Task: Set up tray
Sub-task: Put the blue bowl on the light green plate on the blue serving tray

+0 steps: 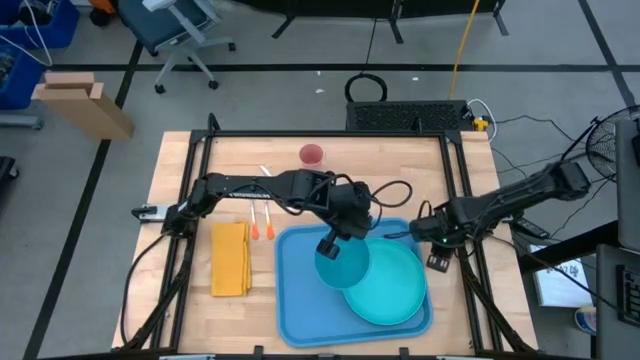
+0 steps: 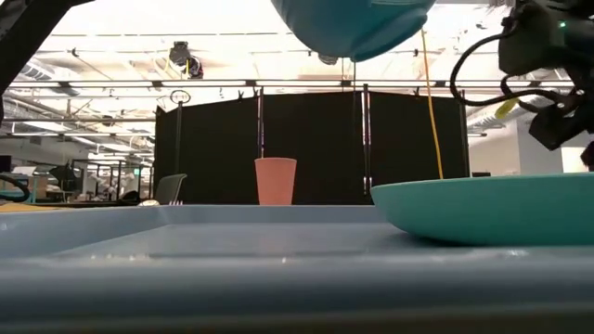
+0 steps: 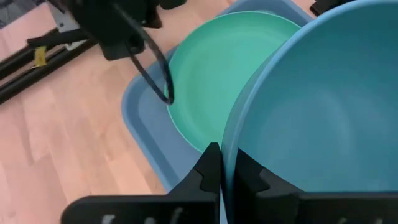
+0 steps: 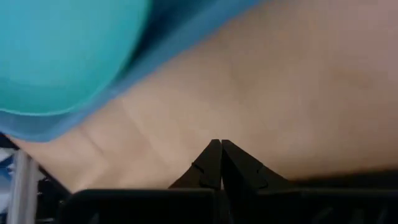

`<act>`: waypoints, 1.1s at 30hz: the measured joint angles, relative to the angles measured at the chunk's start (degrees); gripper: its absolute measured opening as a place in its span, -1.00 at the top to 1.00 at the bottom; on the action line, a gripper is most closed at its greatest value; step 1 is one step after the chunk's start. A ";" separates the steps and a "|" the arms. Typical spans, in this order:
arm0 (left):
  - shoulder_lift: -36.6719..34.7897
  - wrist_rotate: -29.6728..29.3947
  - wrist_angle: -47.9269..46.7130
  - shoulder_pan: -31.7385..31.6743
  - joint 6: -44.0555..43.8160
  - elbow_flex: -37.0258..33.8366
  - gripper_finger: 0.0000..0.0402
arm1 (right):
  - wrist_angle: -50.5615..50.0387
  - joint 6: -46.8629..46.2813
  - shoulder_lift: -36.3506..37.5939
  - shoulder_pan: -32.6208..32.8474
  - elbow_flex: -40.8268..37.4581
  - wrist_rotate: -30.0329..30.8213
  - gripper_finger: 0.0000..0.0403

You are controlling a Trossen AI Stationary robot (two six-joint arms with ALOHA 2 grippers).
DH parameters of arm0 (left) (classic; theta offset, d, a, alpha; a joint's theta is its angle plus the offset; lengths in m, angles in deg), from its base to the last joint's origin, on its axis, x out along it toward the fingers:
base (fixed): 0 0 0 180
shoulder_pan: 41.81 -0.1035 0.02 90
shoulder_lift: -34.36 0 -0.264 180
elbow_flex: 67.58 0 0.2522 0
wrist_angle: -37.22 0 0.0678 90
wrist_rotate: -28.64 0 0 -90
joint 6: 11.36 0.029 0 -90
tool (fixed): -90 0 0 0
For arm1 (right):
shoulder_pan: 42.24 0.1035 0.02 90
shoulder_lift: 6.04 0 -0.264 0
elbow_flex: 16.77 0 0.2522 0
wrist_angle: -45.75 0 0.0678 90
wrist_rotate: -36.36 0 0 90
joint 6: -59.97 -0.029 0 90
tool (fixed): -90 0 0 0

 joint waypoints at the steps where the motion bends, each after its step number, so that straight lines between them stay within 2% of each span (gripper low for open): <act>1: -0.11 -0.04 -0.31 0.01 -0.11 0.00 0.97 | 2.09 -0.95 -0.10 0.87 -0.56 0.05 1.00; 7: -0.25 -0.04 -0.30 0.00 -0.40 0.02 0.97 | 12.93 -6.03 -1.21 6.60 -2.71 0.06 1.00; 15: -0.25 0.02 -0.30 0.01 -1.16 0.02 0.97 | 28.22 -10.52 -6.75 11.74 -6.07 0.00 1.00; 30: -0.23 -0.02 -0.81 -0.01 -2.38 0.02 0.97 | 43.70 -10.75 -9.75 13.41 -5.72 0.92 1.00; 33: -0.23 -0.02 -1.14 -0.01 -2.91 0.02 0.96 | 44.27 -10.40 -9.71 13.52 -5.74 1.40 1.00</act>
